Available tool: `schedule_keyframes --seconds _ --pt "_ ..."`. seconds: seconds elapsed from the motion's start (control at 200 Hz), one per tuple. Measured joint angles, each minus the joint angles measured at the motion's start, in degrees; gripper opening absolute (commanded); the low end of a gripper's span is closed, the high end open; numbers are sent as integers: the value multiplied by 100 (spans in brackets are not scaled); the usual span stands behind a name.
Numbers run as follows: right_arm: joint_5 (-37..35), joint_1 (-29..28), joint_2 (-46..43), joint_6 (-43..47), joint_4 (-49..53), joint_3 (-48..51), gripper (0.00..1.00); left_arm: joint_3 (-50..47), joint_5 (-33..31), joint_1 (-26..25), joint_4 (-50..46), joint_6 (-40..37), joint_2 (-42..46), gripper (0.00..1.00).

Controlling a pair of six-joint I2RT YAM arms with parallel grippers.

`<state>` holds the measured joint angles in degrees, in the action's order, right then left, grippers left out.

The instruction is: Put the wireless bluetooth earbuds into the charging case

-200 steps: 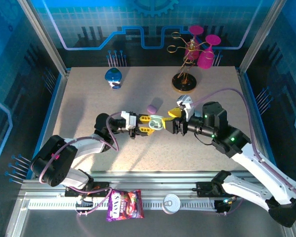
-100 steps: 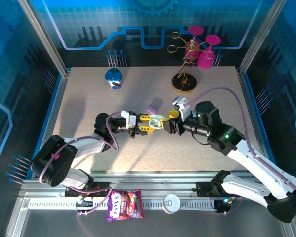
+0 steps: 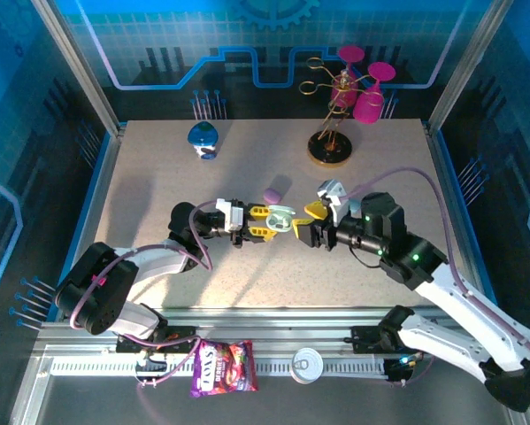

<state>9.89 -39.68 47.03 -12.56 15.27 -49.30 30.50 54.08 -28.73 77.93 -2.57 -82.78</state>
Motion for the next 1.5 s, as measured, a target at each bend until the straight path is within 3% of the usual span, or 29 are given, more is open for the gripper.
schedule_keyframes --seconds 0.185,0.385,0.78,0.901,1.046,1.181,1.331,1.501 --pt "-22 192 -186 -210 -356 382 52 -55 -76 48 -4 -205 7 28" --pt "-479 601 -39 -756 -553 765 51 -330 -603 85 -382 -852 323 28" --pt "-481 833 2170 -1405 -1012 822 51 -901 -1473 199 -1239 -1495 1235 29" --pt "-341 837 2787 -1464 -1099 734 52 -984 -1600 315 -1464 -1357 1486 29" --pt "-144 841 2828 -1423 -1384 732 54 -979 -1777 444 -1810 -872 1670 27" --pt "319 863 2470 -1025 -1779 811 63 -911 -1904 538 -2330 -352 1742 27" --pt "1178 857 1797 -411 -2260 925 82 -765 -1908 560 -2861 94 1814 27" --pt "1840 787 1635 205 -2559 758 84 -605 -1694 570 -3185 385 1816 27"
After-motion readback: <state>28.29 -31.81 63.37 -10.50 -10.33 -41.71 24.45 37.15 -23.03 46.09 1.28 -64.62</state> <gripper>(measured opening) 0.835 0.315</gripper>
